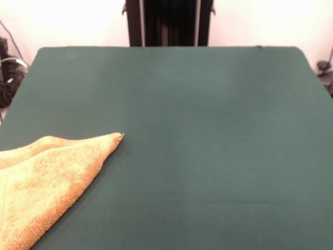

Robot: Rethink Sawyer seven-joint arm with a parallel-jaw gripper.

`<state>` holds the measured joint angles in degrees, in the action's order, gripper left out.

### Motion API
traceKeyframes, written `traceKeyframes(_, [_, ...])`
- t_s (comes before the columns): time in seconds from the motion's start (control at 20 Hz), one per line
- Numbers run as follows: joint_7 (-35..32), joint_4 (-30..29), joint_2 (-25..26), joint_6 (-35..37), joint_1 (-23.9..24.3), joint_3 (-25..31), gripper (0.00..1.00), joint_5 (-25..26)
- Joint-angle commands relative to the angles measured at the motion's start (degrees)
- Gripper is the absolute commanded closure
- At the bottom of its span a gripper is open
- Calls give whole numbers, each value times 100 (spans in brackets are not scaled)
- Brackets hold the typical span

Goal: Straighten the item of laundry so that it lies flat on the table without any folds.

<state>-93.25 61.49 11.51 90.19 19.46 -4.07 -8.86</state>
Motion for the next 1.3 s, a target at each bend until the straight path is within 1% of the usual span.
traceKeyframes(0.05, [982, -633, -359, 1770, 235, -818, 100, -140])
traceKeyframes(0.2, [758, -507, -255, 1848, 254, -866, 100, -215])
traceKeyframes(0.55, [364, -443, -134, 1901, 247, -829, 100, -346])
traceKeyframes(0.8, [266, -445, -109, 1939, 265, -848, 100, -394])
traceKeyframes(1.3, [340, -478, -80, 1822, 280, -829, 100, -509])
